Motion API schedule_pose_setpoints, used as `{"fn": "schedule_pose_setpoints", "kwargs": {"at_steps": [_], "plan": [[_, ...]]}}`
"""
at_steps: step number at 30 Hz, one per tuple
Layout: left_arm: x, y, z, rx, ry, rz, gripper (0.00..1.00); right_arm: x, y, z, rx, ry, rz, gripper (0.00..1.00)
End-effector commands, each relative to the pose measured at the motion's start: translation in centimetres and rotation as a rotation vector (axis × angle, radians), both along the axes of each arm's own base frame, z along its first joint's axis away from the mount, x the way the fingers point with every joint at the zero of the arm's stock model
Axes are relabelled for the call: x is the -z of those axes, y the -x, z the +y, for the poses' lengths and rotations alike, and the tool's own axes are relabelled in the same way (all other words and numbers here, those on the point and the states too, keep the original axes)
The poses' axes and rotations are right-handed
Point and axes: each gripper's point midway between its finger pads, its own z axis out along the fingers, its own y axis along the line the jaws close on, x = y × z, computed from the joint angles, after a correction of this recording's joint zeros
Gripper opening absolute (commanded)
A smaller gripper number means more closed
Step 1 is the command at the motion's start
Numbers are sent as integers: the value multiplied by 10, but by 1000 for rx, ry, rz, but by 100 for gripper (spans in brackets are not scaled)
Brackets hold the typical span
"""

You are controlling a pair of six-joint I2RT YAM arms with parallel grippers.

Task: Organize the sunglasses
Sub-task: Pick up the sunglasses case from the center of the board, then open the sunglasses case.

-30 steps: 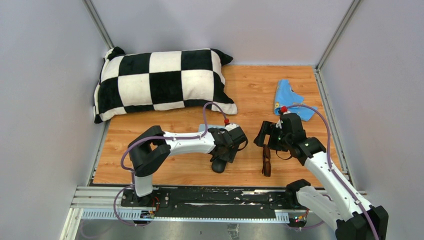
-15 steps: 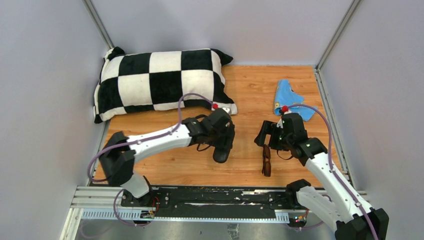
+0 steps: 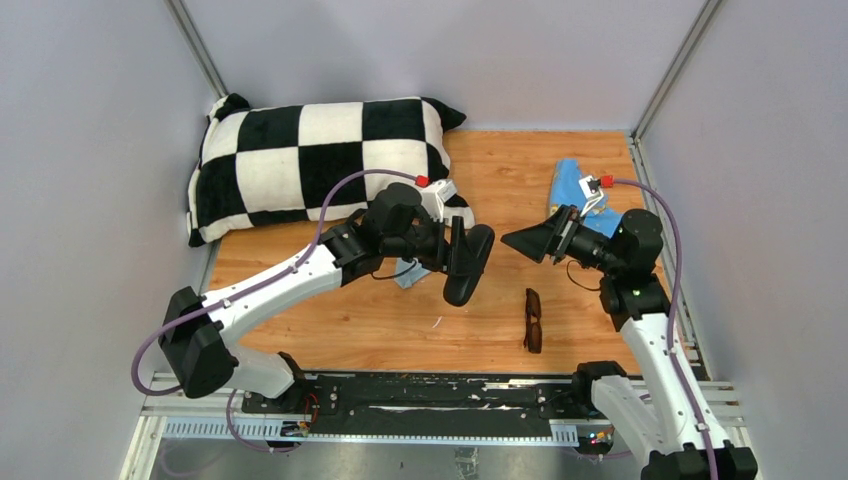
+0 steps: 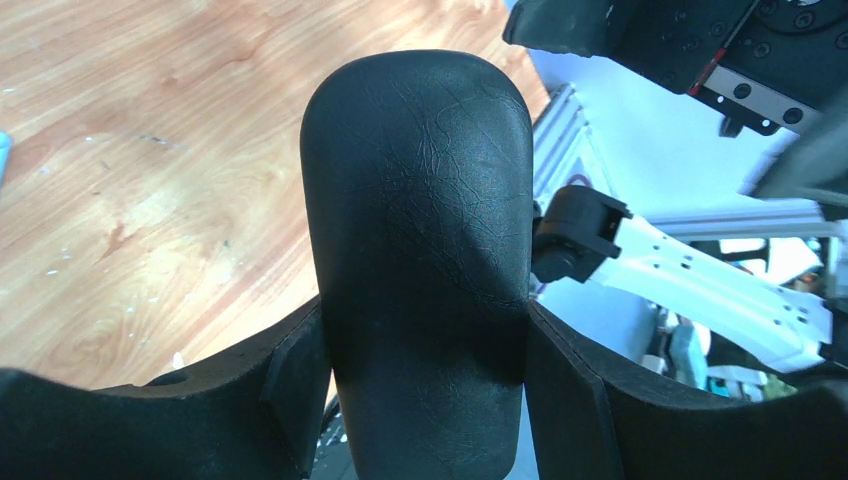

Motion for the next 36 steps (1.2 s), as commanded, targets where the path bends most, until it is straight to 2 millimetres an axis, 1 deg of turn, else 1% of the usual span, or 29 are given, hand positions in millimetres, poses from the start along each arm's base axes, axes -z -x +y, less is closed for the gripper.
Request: {"fn": "schedule_pose_setpoints", "kwargs": {"at_steps": [1, 5, 8, 12, 14, 16, 18, 21, 26, 27, 28, 29, 31, 33, 36], "plan": [[-32, 12, -10, 97, 170, 9, 0, -43, 27, 15, -208, -173, -98, 100], [-48, 10, -13, 120, 276, 31, 0, -42, 27, 16, -222, -196, -98, 100], [-50, 4, -10, 96, 311, 57, 0, -39, 25, 16, -213, -209, -81, 100], [-52, -2, -7, 76, 333, 70, 0, -39, 20, 17, -210, -277, -61, 100], [-55, -4, -6, 69, 352, 72, 0, -36, 17, 16, -201, -308, -51, 100], [-53, -9, -5, 55, 360, 78, 0, -32, 14, 18, -195, -328, -36, 100], [-46, -15, -3, 42, 357, 81, 0, -26, 12, 23, -201, -340, -24, 100], [-29, -26, 1, 26, 361, 98, 0, -16, 5, 28, -195, -345, -7, 100], [20, -41, 6, 59, 335, 117, 0, 4, -14, 29, -157, -407, -4, 100], [26, -44, 7, 63, 348, 130, 0, 13, -20, 29, -142, -423, 29, 100], [28, -45, 6, 74, 375, 134, 0, 20, -24, 29, -137, -441, 38, 100], [33, -47, 5, 80, 391, 151, 0, 21, -26, 30, -144, -466, 23, 99], [33, -48, 4, 94, 430, 166, 0, 39, -34, 36, -161, -457, 93, 98], [36, -51, 4, 94, 453, 189, 0, 51, -38, 43, -161, -440, 103, 97], [41, -52, 5, 106, 494, 237, 0, 57, -42, 51, -145, -433, 92, 98]]}}
